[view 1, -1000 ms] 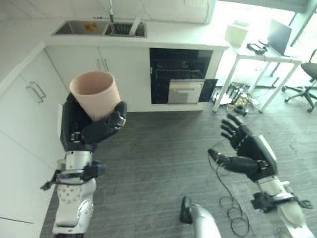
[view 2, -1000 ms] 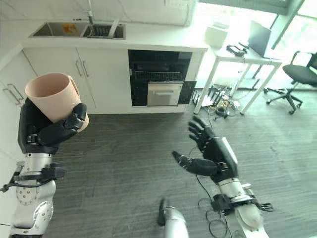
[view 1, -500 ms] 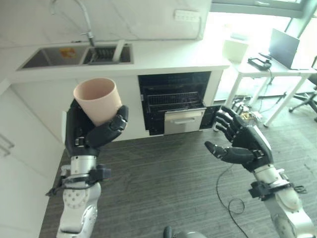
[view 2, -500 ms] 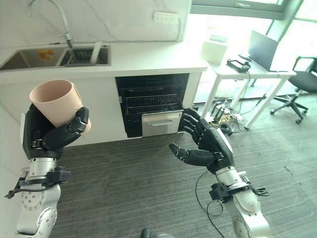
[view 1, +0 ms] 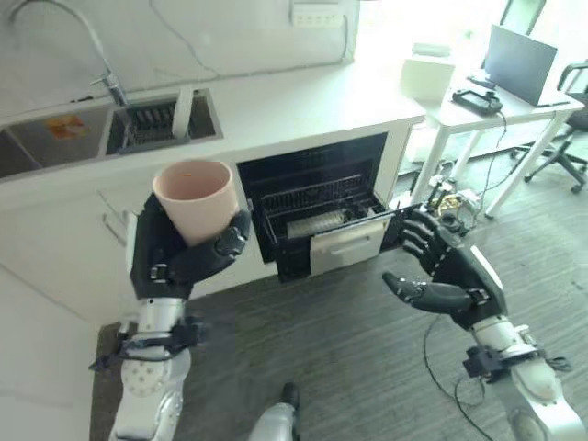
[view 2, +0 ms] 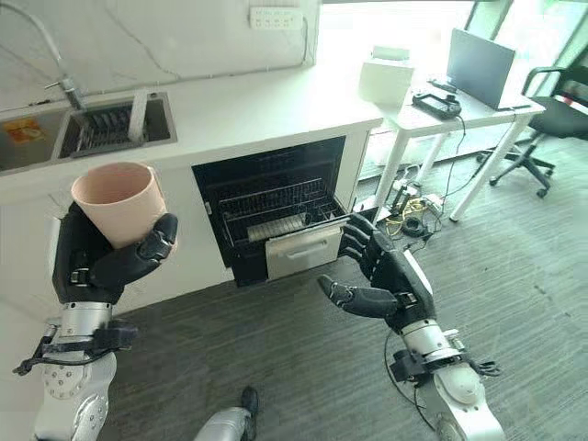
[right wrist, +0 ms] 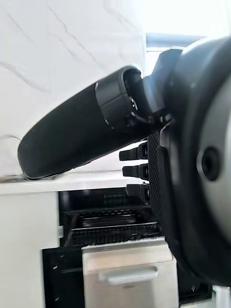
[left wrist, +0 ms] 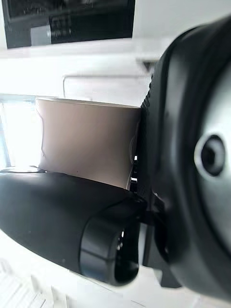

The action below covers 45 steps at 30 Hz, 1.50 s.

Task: Place the dishes in the dishwasher.

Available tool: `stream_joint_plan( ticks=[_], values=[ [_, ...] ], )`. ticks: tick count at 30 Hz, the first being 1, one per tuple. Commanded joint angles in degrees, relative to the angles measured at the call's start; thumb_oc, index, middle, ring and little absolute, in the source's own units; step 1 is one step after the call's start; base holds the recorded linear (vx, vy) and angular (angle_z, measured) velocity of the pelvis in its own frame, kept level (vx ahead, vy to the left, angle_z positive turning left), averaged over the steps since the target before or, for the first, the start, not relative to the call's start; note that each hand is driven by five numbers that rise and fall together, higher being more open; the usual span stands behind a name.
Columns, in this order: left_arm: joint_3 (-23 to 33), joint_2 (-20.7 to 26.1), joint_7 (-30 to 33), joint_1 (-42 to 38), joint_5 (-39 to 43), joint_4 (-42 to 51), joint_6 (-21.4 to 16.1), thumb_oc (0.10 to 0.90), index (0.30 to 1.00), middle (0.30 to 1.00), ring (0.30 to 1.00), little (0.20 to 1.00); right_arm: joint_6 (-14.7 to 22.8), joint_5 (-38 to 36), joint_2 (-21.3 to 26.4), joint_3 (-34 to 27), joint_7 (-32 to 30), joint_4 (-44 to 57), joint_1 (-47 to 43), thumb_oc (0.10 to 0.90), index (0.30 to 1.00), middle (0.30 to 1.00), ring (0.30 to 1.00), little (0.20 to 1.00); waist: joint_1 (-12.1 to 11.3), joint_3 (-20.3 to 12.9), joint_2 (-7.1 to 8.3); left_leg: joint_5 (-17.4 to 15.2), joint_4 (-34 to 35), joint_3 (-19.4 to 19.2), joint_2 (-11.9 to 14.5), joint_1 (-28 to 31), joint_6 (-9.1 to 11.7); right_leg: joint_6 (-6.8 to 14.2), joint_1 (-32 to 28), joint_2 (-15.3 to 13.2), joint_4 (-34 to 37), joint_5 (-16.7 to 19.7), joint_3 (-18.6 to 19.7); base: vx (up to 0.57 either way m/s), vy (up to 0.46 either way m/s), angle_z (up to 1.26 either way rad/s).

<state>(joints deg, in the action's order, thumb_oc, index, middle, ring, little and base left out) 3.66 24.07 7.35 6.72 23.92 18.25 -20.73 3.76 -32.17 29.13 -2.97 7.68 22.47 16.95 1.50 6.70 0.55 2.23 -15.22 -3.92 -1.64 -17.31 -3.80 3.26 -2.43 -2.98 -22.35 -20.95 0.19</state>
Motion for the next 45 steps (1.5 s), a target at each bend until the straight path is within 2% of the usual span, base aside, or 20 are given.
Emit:
stream_joint_plan(
  ticks=[1,6,8,10,11,13,16,17,18,20,23,26,28,31,34,36,37,39,42,45],
  values=[
    [1.61,2.87,0.35,-5.62,-1.82,4.71,-6.51,0.4,0.3,0.3,0.3,0.3,5.73,-3.3,-1.87,-4.58,1.76,4.64,-4.41,0.8,0.9,0.9,0.9,0.9,0.33,-5.88,0.2,-4.83,-1.97,0.99,0.88,1.46,5.12,1.83,6.21,0.96,5.17,13.44,-4.23,0.24,0.085,-0.28],
    [1.81,2.64,0.72,-5.19,-2.45,5.58,-5.77,0.4,0.3,0.3,0.3,0.3,4.33,-2.47,-2.96,-3.22,0.63,5.07,-6.12,0.8,0.9,0.9,0.9,0.9,-1.25,-6.59,1.0,-5.29,-1.97,1.3,-0.26,1.82,3.64,3.08,3.82,-0.25,5.17,17.0,-5.55,0.2,0.096,0.03],
    [2.12,2.58,0.41,-4.63,-2.27,5.72,-6.04,0.4,0.3,0.3,0.3,0.3,3.93,-2.09,-3.46,-2.34,0.34,4.9,-6.86,0.8,0.9,0.9,0.9,0.9,-1.9,-6.73,0.99,-5.36,-1.97,1.13,-0.38,2.08,2.75,4.44,1.11,-0.09,5.17,21.68,-6.88,0.16,0.108,-0.01],
    [1.76,2.42,0.65,-4.21,-3.14,5.85,-6.52,0.4,0.3,0.3,0.3,0.3,3.89,-1.85,-4.29,-1.12,0.05,4.83,-7.15,0.8,0.9,0.9,0.9,0.9,-1.99,-6.13,0.21,-5.81,-1.97,1.18,-0.13,3.26,1.84,5.6,1.97,0.5,-3.32,27.52,-7.27,0.14,0.162,0.03],
    [1.31,2.09,1.19,-4.14,-4.04,5.6,-7.1,0.4,0.3,0.3,0.3,0.3,3.65,-1.36,-5.03,-0.13,0.21,4.59,-7.47,0.8,0.9,0.9,0.9,0.9,-1.55,-5.37,-0.42,-6.65,-1.97,1.29,0.42,4.63,1.48,5.45,6.93,0.55,-10.91,29.3,-6.93,0.11,0.144,-0.03],
    [1.39,2.27,1.7,-5.1,-3.23,5.28,-6.65,0.4,0.3,0.3,0.3,0.3,3.36,-0.78,-5.08,0.9,0.78,4.06,-7.63,0.8,0.9,0.9,0.9,0.9,-1.37,-4.8,-0.44,-7.28,-1.97,1.68,0.92,5.87,1.95,4.21,11.08,-3.05,-8.09,27.32,-8.68,0.16,-0.007,0.01],
    [1.31,2.93,2.15,-6.43,-4.03,5.43,-6.02,0.4,0.3,0.3,0.3,0.3,3.56,-2.67,-3.85,0.28,2.72,4.01,-7.17,0.8,0.9,0.9,0.9,0.9,-0.83,-4.33,0.83,-8.25,-1.97,2.93,1.55,6.86,3.33,4.38,9.34,-8.1,5.17,26.82,-8.23,0.19,-0.252,0.29],
    [1.05,3.07,2.47,-6.83,-4.73,5.53,-5.93,0.4,0.3,0.3,0.3,0.3,3.99,-3.41,-3.48,0.02,3.43,3.98,-6.96,0.8,0.9,0.9,0.9,0.9,-0.61,-3.9,1.6,-8.71,-1.97,3.33,1.55,7.25,3.85,4.71,10.79,-10.08,5.17,25.25,-6.89,0.26,-0.606,0.54],
    [-0.04,3.21,4.44,-7.61,-7.42,6.14,-5.61,0.4,0.3,0.3,0.3,0.3,4.07,-4.55,-3.55,0.39,4.47,4.23,-7.24,0.8,0.9,0.9,0.9,0.9,-0.19,-3.47,2.81,-10.45,-1.97,4.74,3.04,8.03,5.83,6.83,15.91,-14.9,5.17,24.84,-1.52,0.27,-0.632,0.57],
    [-0.12,3.41,5.7,-7.52,-8.11,6.22,-5.86,0.4,0.3,0.3,0.3,0.3,3.2,-4.29,-4.09,1.58,5.13,4.9,-7.96,0.8,0.9,0.9,0.9,0.9,0.19,-3.02,3.01,-12.4,-1.97,5.67,4.96,9.37,6.95,8.03,19.62,-16.62,5.17,27.33,1.57,0.29,-0.571,0.34],
    [1.04,4.28,5.24,-6.9,-6.36,6.83,-5.47,0.4,0.3,0.3,0.3,0.3,2.22,-4.47,-4.06,1.98,5.57,6.37,-7.74,0.8,0.9,0.9,0.9,0.9,0.15,-2.4,3.27,-13.88,-1.97,8.05,7.29,10.57,8.19,9.2,19.64,-16.4,5.17,26.85,4.14,0.26,-0.457,0.32],
    [2.17,4.9,5.73,-6.06,-5.15,8.52,-3.38,0.4,0.3,0.3,0.3,0.3,0.44,-6.44,-2.3,2.07,5.22,7.38,-8.82,0.8,0.9,0.9,0.9,0.9,-0.87,-2.44,3.92,-11.73,-1.97,10.11,11.99,11.13,10.82,10.59,17.43,-14.65,5.17,22.51,1.47,0.25,-0.615,0.4],
    [1.8,4.79,6.87,-5.79,-5.13,8.86,-3.0,0.4,0.3,0.3,0.3,0.3,-0.78,-8.43,-0.57,2.91,3.88,7.41,-10.88,0.8,0.9,0.9,0.9,0.9,-0.96,-2.8,4.02,-10.7,-1.97,9.63,14.09,12.39,11.58,10.02,17.43,-13.06,5.17,21.88,0.35,0.21,-0.568,-0.04],
    [-0.33,4.57,7.07,-5.83,-7.11,9.84,-2.35,0.4,0.3,0.3,0.3,0.3,0.11,-8.77,0.04,3.6,2.48,6.41,-11.21,0.8,0.9,0.9,0.9,0.9,-0.4,-3.25,3.96,0.01,-1.97,4.09,18.52,11.64,11.07,5.71,14.97,-8.39,5.17,19.27,-2.67,0.21,-0.647,0.04],
    [-1.83,4.54,6.46,-6.93,-5.79,9.04,-2.76,0.4,0.3,0.3,0.3,0.3,1.51,-7.82,-0.27,2.39,2.04,5.63,-9.76,0.8,0.9,0.9,0.9,0.9,1.23,-3.18,4.02,2.43,-1.97,-2.76,20.6,11.68,11.18,3.84,13.62,-7.52,5.17,17.94,-5.99,0.12,-0.412,0.47],
    [-2.52,4.29,5.18,-7.52,-5.29,8.36,-3.1,0.4,0.3,0.3,0.3,0.3,2.28,-8.13,0.02,1.26,1.65,5.33,-8.91,0.8,0.9,0.9,0.9,0.9,1.89,-3.19,4.15,3.16,-1.97,-5.1,19.48,12.36,11.08,3.01,12.91,-7.29,5.17,17.35,-7.5,0.09,-0.268,0.69],
    [-3.05,3.5,5.24,-6.67,-6.51,8.68,-3.37,0.4,0.3,0.3,0.3,0.3,2.16,-9.44,0.47,0.39,2.53,5.48,-8.34,0.8,0.9,0.9,0.9,0.9,1.77,-3.04,3.72,-3.64,-1.97,-4.68,10.89,12.85,8.82,3.29,12.55,-6.73,5.17,16.97,-7.43,0.12,-0.225,0.55],
    [-2.94,3.04,4.09,-5.76,-7.09,8.68,-4.39,0.4,0.3,0.3,0.3,0.3,2.57,-8.69,0.0,0.0,2.62,5.47,-8.0,0.8,0.9,0.9,0.9,0.9,1.44,-3.11,3.07,-6.56,-1.97,-5.66,5.68,12.11,7.26,3.16,12.5,-5.68,5.17,16.94,-7.68,0.12,-0.144,0.05],
    [-3.66,2.94,3.8,-5.02,-7.56,8.16,-5.58,0.4,0.3,0.3,0.3,0.3,3.97,-5.44,-2.09,1.68,1.08,5.04,-7.65,0.8,0.9,0.9,0.9,0.9,1.12,-2.67,1.34,-10.51,-1.97,-2.99,2.03,10.22,5.59,3.27,12.56,-2.83,5.17,17.4,-8.33,0.15,-0.005,-0.13],
    [-4.37,3.02,4.81,-5.4,-8.08,7.42,-5.96,0.4,0.3,0.3,0.3,0.3,4.88,-4.74,-2.89,2.72,0.76,5.01,-7.57,0.8,0.9,0.9,0.9,0.9,0.43,-2.76,1.11,-9.16,-1.97,1.75,1.25,6.38,6.03,3.21,12.55,-1.48,5.17,17.15,-8.43,0.17,0.05,0.17]
  ],
)
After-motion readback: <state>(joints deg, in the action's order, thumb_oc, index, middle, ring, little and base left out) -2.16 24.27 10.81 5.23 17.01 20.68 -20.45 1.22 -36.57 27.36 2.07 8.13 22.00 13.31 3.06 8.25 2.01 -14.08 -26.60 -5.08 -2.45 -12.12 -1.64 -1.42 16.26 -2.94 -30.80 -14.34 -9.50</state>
